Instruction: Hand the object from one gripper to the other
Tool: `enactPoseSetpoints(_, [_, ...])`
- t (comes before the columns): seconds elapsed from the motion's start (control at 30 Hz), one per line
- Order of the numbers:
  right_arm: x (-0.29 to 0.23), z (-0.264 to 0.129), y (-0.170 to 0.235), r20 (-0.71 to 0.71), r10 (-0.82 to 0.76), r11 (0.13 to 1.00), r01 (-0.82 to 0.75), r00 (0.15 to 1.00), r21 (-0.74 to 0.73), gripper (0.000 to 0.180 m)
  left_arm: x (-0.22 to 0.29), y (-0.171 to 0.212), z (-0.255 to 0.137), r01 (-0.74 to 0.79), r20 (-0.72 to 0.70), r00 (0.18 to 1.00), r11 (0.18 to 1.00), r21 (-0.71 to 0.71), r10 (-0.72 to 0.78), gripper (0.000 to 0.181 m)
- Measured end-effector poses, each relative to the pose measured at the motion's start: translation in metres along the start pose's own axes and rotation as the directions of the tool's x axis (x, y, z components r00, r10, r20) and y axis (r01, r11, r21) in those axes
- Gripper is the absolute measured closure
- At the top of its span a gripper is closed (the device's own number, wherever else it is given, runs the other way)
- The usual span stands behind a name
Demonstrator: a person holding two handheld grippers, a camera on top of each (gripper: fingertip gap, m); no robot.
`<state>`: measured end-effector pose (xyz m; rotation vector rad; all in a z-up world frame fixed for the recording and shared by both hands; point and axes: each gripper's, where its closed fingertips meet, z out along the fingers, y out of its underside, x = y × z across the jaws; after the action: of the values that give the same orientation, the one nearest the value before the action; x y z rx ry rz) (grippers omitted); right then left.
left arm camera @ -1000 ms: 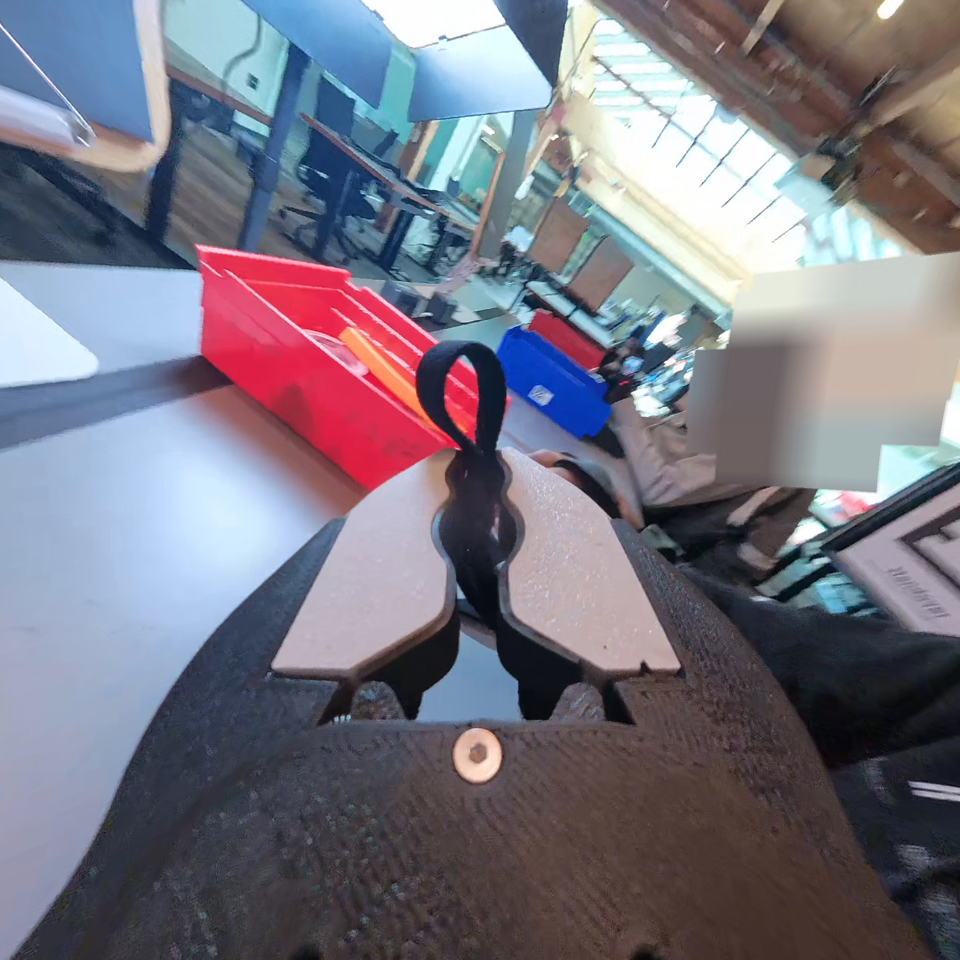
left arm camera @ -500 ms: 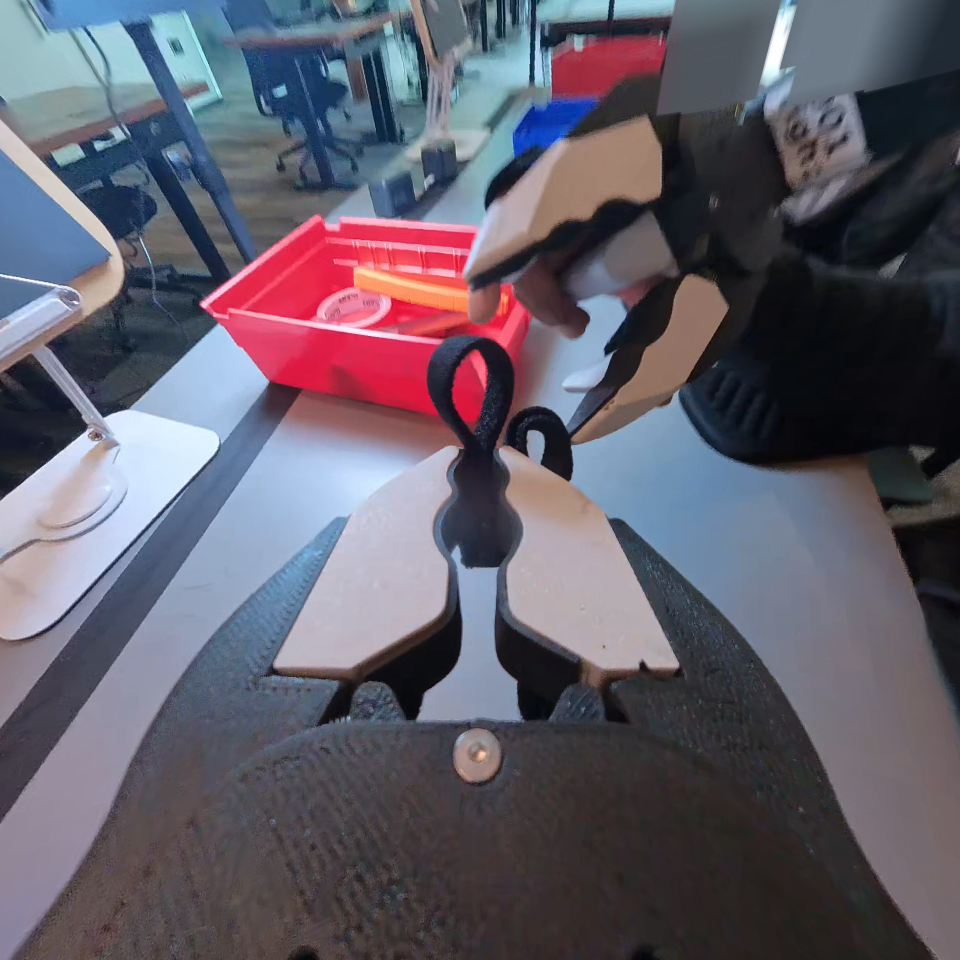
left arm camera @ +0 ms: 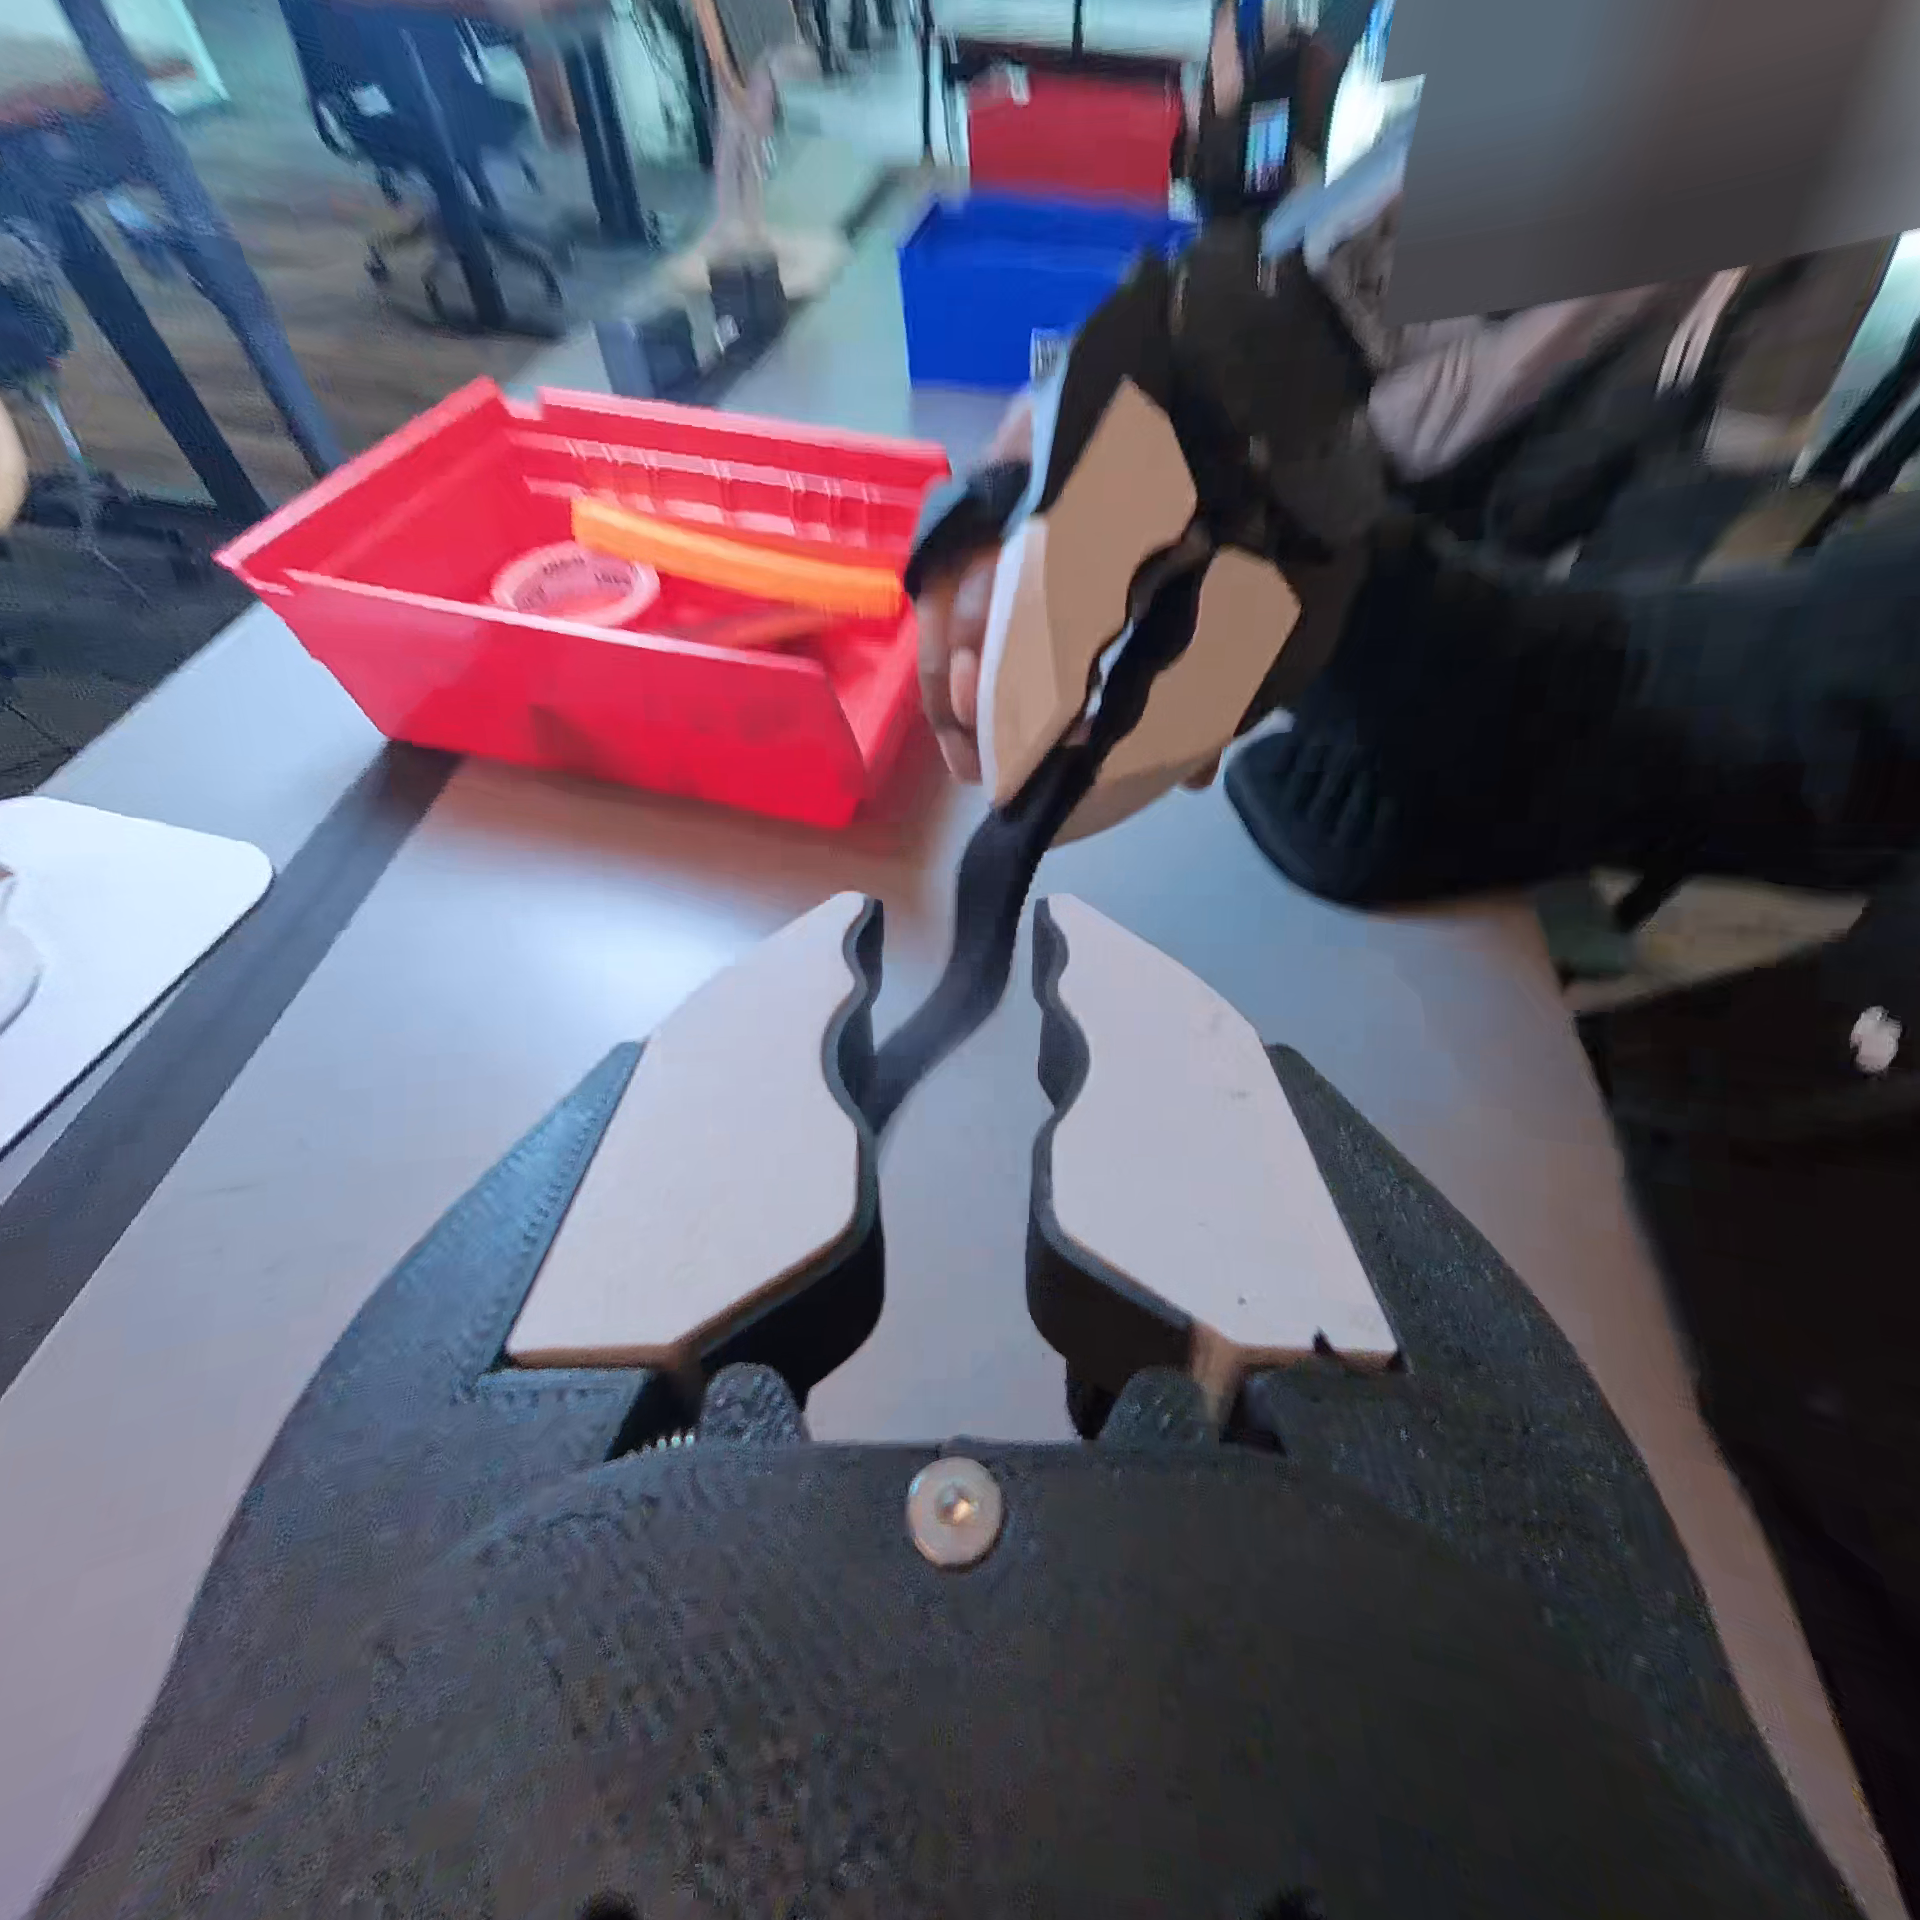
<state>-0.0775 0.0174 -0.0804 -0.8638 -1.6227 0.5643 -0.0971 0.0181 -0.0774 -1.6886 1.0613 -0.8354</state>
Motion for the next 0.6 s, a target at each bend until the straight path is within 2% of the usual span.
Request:
enactPoseSetpoints(0.1, [0.011,-0.005,-0.001,-0.041,0.037,0.999,-0.036,0.998,0.034,0.173,-0.01,-0.012,-0.014,0.041,0.03,0.999,0.995,0.088,-0.044,0.155])
enactPoseSetpoints(0.33, [0.048,-0.022,-0.003,-0.251,0.027,0.999,-0.015,0.968,0.049,0.174,-0.016,-0.019,-0.026,-0.003,0.09,0.996,0.993,0.115,-0.007,0.15])
enactPoseSetpoints(0.5, [0.058,-0.037,-0.015,-0.278,0.061,0.995,-0.037,0.959,0.093,0.174,-0.012,-0.008,-0.018,-0.031,0.068,0.997,0.998,0.055,0.027,0.143])
enactPoseSetpoints(0.6, [0.063,-0.043,-0.019,-0.302,0.07,0.995,-0.044,0.951,0.092,0.174,-0.005,0.01,-0.007,-0.064,0.024,0.998,0.997,-0.047,0.066,0.138])
